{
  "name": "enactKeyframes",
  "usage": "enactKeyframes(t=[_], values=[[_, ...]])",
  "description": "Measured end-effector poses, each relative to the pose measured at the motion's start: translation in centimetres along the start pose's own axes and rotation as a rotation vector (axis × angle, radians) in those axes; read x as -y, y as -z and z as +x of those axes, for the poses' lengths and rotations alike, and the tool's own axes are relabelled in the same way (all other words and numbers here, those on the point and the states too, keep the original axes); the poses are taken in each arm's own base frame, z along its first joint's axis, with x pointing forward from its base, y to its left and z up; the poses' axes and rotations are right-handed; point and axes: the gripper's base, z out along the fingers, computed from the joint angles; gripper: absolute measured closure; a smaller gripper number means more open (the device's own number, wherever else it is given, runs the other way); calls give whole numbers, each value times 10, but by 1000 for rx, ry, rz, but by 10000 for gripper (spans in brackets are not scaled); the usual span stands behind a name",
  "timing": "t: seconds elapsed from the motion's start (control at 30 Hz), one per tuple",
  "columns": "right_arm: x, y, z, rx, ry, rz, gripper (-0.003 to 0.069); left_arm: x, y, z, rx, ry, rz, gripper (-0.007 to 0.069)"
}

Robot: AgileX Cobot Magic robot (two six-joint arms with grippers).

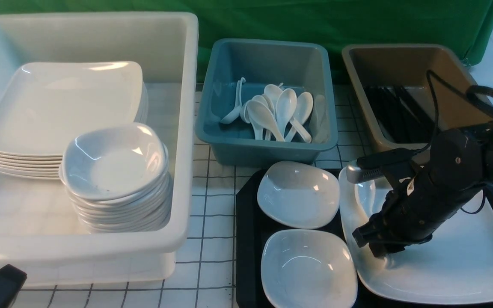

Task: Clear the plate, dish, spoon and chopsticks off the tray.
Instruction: Use the right arm to grab a soup spoon from the plate, then use the right arm to put the soup spoon into the small storage box in the middle

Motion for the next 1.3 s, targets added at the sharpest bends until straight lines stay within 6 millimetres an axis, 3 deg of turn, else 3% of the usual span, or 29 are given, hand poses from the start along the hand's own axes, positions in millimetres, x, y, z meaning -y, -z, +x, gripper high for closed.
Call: enactKeyframes(t=[0.1,0.27,0.37,0.53,0.57,0.63,0.77,0.83,0.9,0.93,0.97,1.07,1.3], values=[[0,0,0,-3,16,1,526,0,0,0,0,0,0,603],[-1,10,5,-33,29,-7,535,0,0,0,0,0,0,603],[-3,36,10,-9,38,-11,535,0,0,0,0,-2,-1,603],[-8,105,6,196,58,-9,535,0,0,0,0,-3,-1,603],[-8,106,5,201,58,-9,535,0,0,0,0,-3,-1,603],[-10,140,-11,342,72,-3,535,0,0,0,0,-3,-1,603],[-12,165,-49,489,92,7,535,0,0,0,0,-3,-1,603],[-11,163,-61,504,98,10,535,0,0,0,0,-3,-1,603],[-10,152,-93,534,109,16,535,0,0,0,0,-3,-1,603],[-10,139,-102,521,106,15,535,0,0,0,0,-4,-1,603],[-10,140,-106,533,106,16,535,0,0,0,0,-4,-1,603],[-7,109,-140,568,101,22,535,0,0,0,0,-10,-1,603],[-3,42,-172,597,53,14,514,0,0,1,-11,-10,-5,603]])
